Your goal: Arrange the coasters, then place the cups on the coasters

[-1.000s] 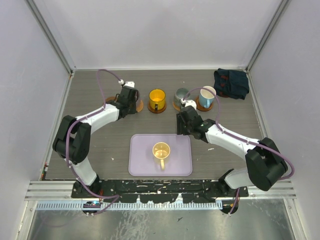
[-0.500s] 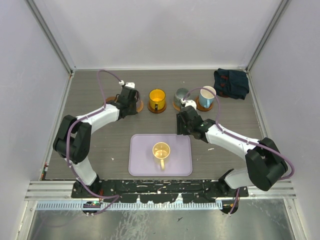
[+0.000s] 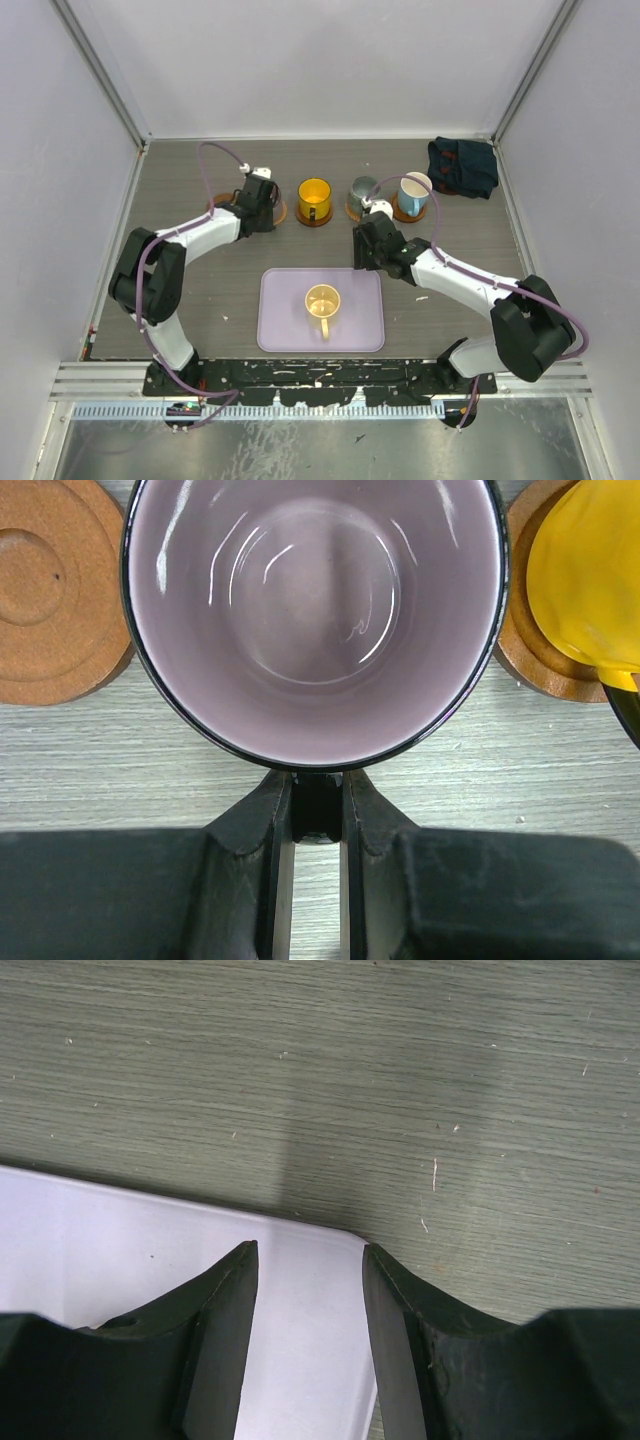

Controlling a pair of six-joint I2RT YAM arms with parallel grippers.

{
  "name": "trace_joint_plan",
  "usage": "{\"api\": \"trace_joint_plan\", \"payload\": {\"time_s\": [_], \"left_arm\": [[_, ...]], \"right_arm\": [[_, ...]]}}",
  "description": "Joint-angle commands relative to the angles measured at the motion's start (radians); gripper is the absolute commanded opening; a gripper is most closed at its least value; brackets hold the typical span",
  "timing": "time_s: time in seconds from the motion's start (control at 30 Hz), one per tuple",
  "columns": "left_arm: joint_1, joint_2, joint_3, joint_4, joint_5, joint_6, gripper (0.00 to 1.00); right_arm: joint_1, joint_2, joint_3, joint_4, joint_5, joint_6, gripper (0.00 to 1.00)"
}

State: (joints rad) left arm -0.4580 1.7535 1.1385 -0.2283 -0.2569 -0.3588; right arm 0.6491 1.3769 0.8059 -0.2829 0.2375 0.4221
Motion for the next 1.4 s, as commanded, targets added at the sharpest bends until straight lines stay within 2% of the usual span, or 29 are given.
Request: {"api": "trace_joint_plan", "payload": {"time_s": [0.0, 0.17, 0.6, 0.77, 1.13, 1.23, 1.37], "left_arm": [[-0.002, -0.003, 0.057, 0.075, -0.024, -0.012, 0.07], [-0.002, 0.006, 0.071, 0.069, -0.026, -0.011, 0.17], [-0.003, 0.005, 0.081, 0.078, -0.035, -0.002, 0.17], [-0.002, 0.010, 0.080, 0.074, -0.030, -0.006, 0.25], [-0.003, 0.009, 0.082, 0.064, -0.033, -0.011, 0.36], [-0.002, 0.003, 0.080, 0.064, -0.039, -0.013, 0.42], [-0.002, -0.022, 0.077, 0.060, -0.052, -0.012, 0.60]], "right_arm": [[0.006, -0.006, 0.010, 0.044, -0.002, 0.009, 0.51], [0.006, -0.002, 0.011, 0.044, -0.002, 0.009, 0.51], [0.006, 0.010, 0.017, 0.048, -0.010, 0.008, 0.51], [0.006, 0.011, 0.015, 0.048, -0.009, 0.009, 0.51], [0.005, 0.010, 0.008, 0.051, -0.008, 0.009, 0.51], [0.005, 0.011, 0.007, 0.051, -0.005, 0.007, 0.51], [0.006, 0.010, 0.007, 0.051, -0.003, 0.005, 0.51]]}}
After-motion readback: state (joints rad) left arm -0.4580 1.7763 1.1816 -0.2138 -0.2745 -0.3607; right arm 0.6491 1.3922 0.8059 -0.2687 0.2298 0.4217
